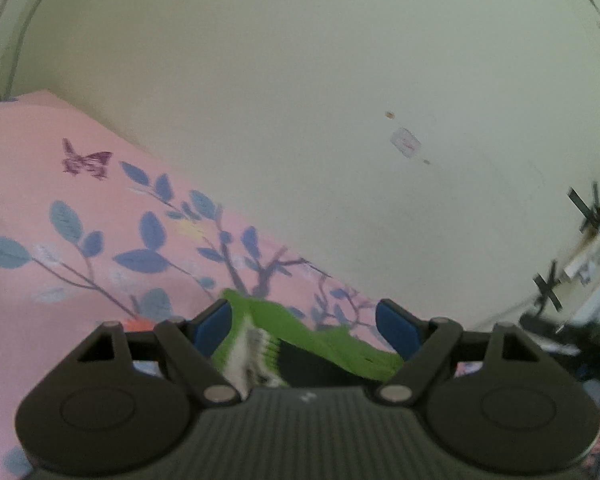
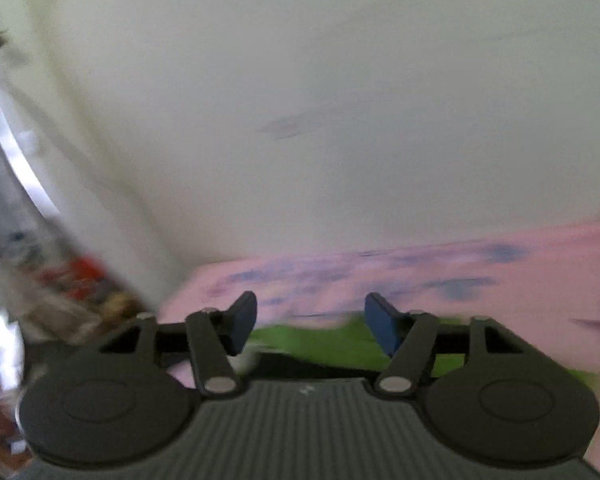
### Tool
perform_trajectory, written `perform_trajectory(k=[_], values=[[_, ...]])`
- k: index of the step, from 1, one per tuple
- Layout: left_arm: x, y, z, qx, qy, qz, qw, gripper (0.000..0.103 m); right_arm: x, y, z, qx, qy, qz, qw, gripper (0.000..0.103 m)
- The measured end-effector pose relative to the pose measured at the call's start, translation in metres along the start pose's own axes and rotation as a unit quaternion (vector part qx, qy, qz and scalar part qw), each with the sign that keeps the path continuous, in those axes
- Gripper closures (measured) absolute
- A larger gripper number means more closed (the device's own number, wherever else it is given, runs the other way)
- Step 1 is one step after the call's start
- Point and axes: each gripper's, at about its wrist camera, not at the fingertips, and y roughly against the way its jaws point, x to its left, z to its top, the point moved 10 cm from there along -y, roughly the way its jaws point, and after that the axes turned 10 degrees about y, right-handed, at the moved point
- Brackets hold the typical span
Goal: Fold small clothes
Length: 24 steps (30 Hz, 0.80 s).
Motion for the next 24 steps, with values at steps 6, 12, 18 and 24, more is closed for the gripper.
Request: perform_trajectory(k=[6, 12, 18, 24], values=[[-0.015, -0.019, -0.032, 0.044, -0.063, 0.025, 0.9967, 0.028, -0.089, 0.028, -0.066, 0.028, -0.051, -0.09, 0.994, 0.023], [0.003, -0.038, -0.046, 0.066, -0.107, 0.109, 0.9861, 0.045, -0.097, 0.007, -0.09, 0.026, -0.075, -0.081, 0.994, 0.1], [-0.001, -0.051, -0.053, 0.042, -0.179, 0.179, 0.9664, 0.048, -0.126, -0.012, -0.091, 0.011, -0.085, -0.103, 0.991, 0.103], [0.0, -0.047, -0.053, 0.06, -0.173, 0.158, 0.9703, 0.027, -0.106, 0.052, -0.098, -0.014, -0.083, -0.104, 0.991, 0.038]])
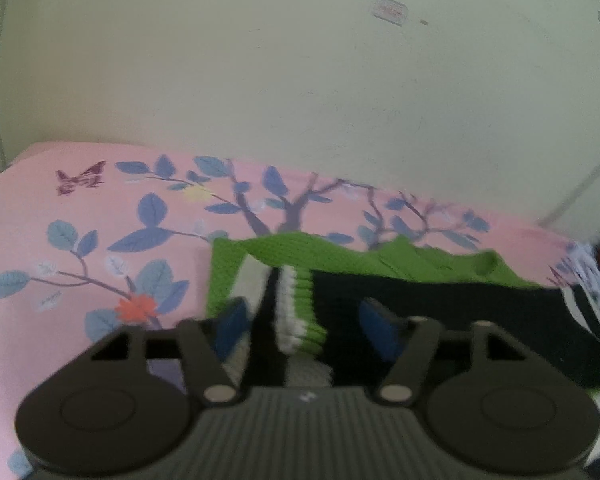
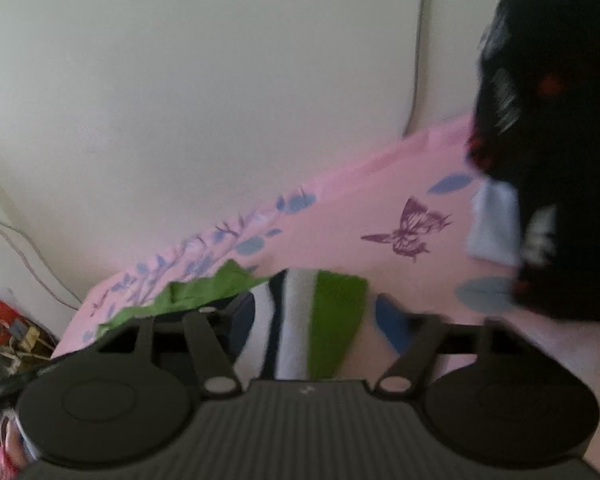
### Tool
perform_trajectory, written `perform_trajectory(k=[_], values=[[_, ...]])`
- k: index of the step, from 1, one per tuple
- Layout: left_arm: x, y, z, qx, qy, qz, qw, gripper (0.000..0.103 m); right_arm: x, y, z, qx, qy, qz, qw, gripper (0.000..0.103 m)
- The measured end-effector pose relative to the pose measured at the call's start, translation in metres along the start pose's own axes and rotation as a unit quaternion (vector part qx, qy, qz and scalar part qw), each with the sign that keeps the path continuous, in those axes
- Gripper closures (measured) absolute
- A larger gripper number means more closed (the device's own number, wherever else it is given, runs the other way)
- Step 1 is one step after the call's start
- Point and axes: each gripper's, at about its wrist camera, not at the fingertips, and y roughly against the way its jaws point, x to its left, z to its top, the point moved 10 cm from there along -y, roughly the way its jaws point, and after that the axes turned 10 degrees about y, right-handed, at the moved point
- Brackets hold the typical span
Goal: Fold small clothes
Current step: 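Fold the sweater lengthwise with both grippers and press it flat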
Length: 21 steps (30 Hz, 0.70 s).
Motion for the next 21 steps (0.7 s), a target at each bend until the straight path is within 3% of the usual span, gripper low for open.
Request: perform_trajectory(k=[3, 6, 7, 10, 12, 17, 21], values=[[-0.004, 0.032, -0.011, 0.02, 0.0, -0.016, 0.9997, 0.025, 0.02, 0.055, -0.032, 0.026, 0.039, 0.044, 0.998, 0.038], [-0.004, 0.1, -0.03, 0.012, -0.003, -0.057, 0.9983, 0.017, 0.039, 0.106, -0.076, 0.046, 0.07, 0.096, 0.992, 0.038], [0.002, 0.123, -0.04, 0.008, -0.005, -0.059, 0.9982, 0.012, 0.043, 0.121, -0.09, 0.052, 0.072, 0.112, 0.99, 0.038], [0.022, 0.185, -0.078, 0.017, -0.007, -0.053, 0.9984, 0.011, 0.052, 0.163, -0.128, 0.066, 0.062, 0.161, 0.983, 0.045], [0.037, 0.212, -0.108, 0.033, 0.008, -0.051, 0.9981, 0.011, 0.055, 0.177, -0.148, 0.078, 0.053, 0.172, 0.981, 0.052], [0.072, 0.255, -0.175, 0.062, 0.066, -0.035, 0.9953, 0.011, 0.052, 0.202, -0.174, 0.088, 0.02, 0.18, 0.98, 0.054], [0.08, 0.282, -0.206, 0.053, 0.118, -0.062, 0.9896, 0.012, 0.051, 0.225, -0.186, 0.096, 0.02, 0.192, 0.977, 0.054]])
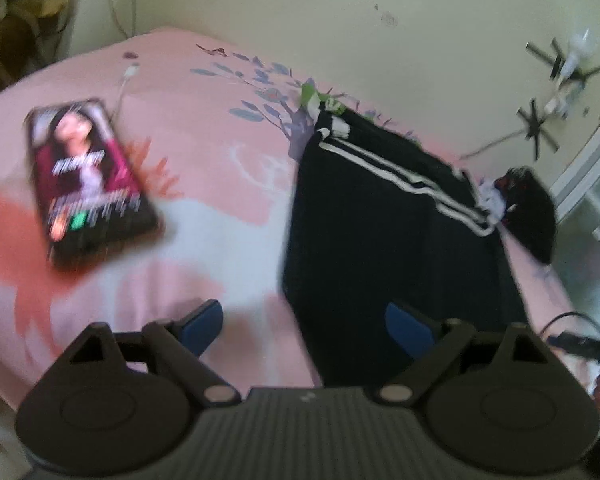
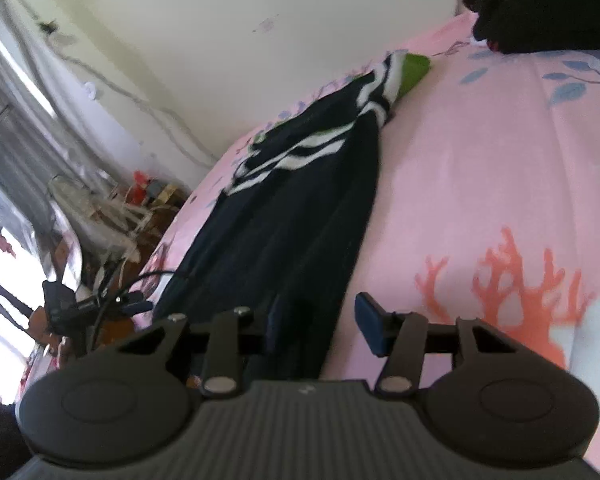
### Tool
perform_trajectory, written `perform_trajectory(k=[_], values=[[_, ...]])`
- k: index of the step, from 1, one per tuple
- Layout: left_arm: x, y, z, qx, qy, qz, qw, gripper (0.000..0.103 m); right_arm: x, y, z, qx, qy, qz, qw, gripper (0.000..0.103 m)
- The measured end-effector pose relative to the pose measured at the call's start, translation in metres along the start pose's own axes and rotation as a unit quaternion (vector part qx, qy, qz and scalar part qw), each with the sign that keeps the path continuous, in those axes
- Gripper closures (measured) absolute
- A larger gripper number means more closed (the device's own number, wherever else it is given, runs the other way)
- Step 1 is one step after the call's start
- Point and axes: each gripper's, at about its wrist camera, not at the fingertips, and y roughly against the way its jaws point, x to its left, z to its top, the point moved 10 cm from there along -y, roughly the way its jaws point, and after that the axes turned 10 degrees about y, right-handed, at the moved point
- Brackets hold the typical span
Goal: Fold small clothes
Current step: 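Fold the sweater lengthwise with both grippers and press it flat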
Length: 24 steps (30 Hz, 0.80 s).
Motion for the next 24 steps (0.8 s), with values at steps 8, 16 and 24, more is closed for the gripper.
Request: perform_trajectory(k=[8, 16, 24], values=[[0.002, 0.007, -0.043, 0.013, 0.085, -0.08, 0.9931, 0.011, 0.009, 0.009, -0.024, 0.013, 0.009, 0.0, 1.0, 0.04], [-0.02, -0.018, -0.047, 0.058, 0.072, -0.059, 0.994, 0.052, 0.019, -0.022, -0.036, 0.037, 0.021, 0.011, 0.999, 0.092], [-0.087, -0.013, -0.005, 0.04, 0.0, -0.113, 0.9929, 0.078, 0.02, 0.008, 0.031, -0.058, 0.068, -0.032, 0.995, 0.095]])
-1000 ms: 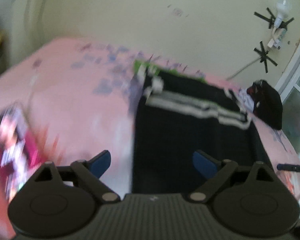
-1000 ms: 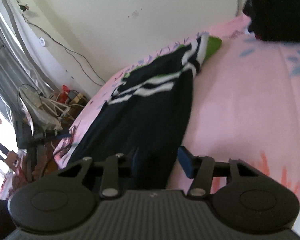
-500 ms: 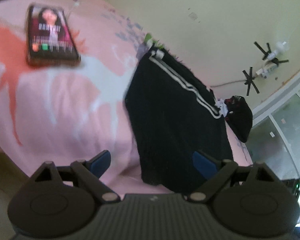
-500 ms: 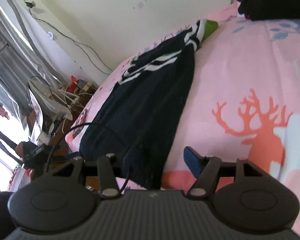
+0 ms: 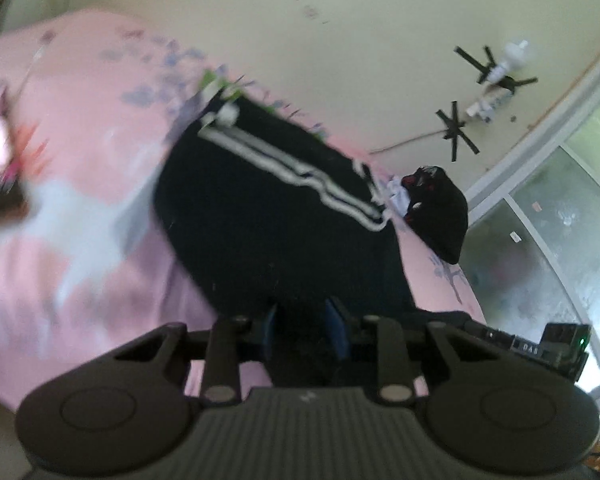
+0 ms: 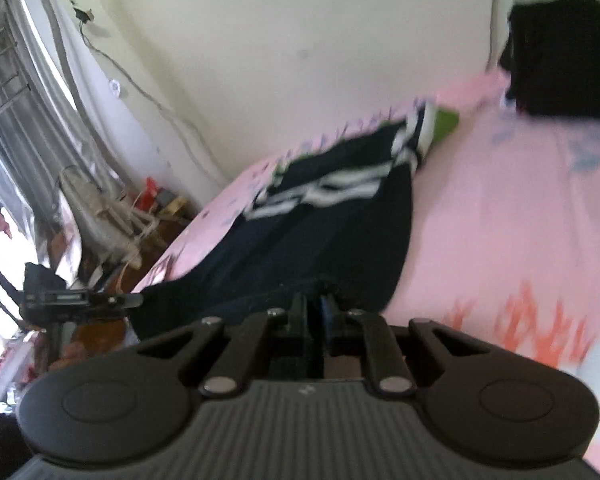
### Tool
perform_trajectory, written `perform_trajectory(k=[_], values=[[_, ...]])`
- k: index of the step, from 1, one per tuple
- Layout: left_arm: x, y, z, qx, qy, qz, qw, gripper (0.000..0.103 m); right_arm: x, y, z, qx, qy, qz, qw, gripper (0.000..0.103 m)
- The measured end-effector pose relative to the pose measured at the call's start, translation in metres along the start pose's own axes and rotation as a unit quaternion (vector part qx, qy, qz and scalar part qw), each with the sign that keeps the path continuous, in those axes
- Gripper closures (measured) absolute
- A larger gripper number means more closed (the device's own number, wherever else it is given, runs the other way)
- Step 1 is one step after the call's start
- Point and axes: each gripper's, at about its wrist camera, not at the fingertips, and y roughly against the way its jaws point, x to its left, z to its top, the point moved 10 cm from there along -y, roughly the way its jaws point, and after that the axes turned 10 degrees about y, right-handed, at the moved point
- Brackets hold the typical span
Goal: Fold small clothes
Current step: 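Fold the sweater lengthwise with both grippers and press it flat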
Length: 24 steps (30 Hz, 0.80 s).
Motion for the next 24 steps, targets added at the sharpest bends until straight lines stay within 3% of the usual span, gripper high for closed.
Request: perform_trajectory(k=[3, 4, 5, 7, 9, 11, 14, 20, 24], values=[[-0.014, -0.028, 0.025, -0.022, -0.028, -0.004, 0.9994, 0.07, -0.024, -0.019, 0.011, -0.017, -0.008, -0.046, 0.999, 0.09], [-0.013, -0.038, 0.031, -0.026, -0.029, 0.003, 0.9993, 0.047, -0.035, -0.026, 0.01, -0.018, -0.021, -0.065, 0.998, 0.083], [-0.005, -0.047, 0.038, -0.027, -0.017, 0.023, 0.9992, 0.03, -0.046, -0.034, 0.007, -0.009, -0.034, -0.084, 0.996, 0.051], [0.009, -0.042, 0.047, -0.04, 0.01, 0.039, 0.9984, 0.028, -0.057, -0.037, 0.0, -0.007, -0.056, -0.097, 0.994, 0.047], [0.016, -0.027, 0.05, -0.051, 0.017, 0.03, 0.9981, 0.021, -0.051, -0.026, -0.004, -0.017, -0.056, -0.069, 0.996, 0.043], [0.027, -0.011, 0.049, -0.067, 0.022, 0.047, 0.9964, 0.011, -0.047, -0.013, -0.009, -0.022, -0.051, -0.063, 0.996, 0.038], [0.037, -0.002, 0.038, -0.053, 0.026, 0.064, 0.9963, 0.011, -0.046, -0.002, -0.019, -0.013, -0.055, -0.058, 0.997, 0.037], [0.045, -0.025, 0.003, 0.008, 0.059, 0.033, 0.9976, 0.011, -0.041, -0.018, -0.031, 0.007, -0.066, -0.04, 0.997, 0.037], [0.042, -0.027, -0.007, 0.007, 0.058, 0.021, 0.9981, 0.01, -0.034, -0.029, -0.028, 0.01, -0.065, -0.017, 0.998, 0.037]])
